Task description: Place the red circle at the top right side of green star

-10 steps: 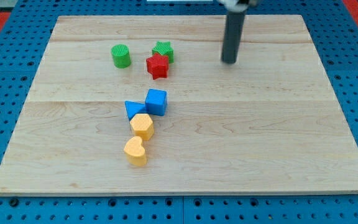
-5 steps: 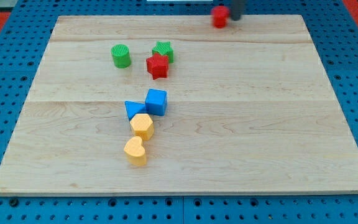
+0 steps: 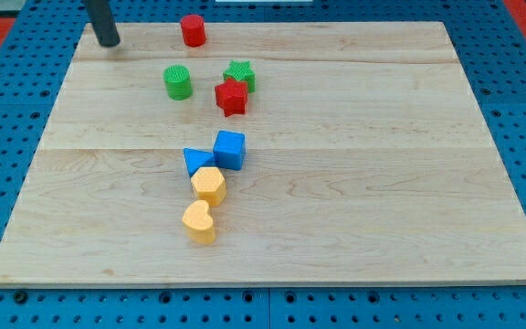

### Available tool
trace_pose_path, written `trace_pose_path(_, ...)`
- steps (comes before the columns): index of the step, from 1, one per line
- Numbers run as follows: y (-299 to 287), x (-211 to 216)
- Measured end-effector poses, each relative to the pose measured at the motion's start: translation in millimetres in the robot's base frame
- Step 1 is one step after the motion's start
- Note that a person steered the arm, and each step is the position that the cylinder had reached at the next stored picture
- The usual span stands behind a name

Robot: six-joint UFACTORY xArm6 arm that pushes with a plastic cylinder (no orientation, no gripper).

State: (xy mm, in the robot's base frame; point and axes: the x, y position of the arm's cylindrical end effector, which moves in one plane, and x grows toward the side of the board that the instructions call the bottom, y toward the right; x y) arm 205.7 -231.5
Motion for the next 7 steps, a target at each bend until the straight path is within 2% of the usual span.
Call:
trace_pose_path(2,51,-14)
trace_pose_path(3,164,-14)
trace_pose_path(4,184,-5)
trace_pose_path(5,246,-5)
trace_pose_path(6,302,14)
trace_pose_path(7,325,-7)
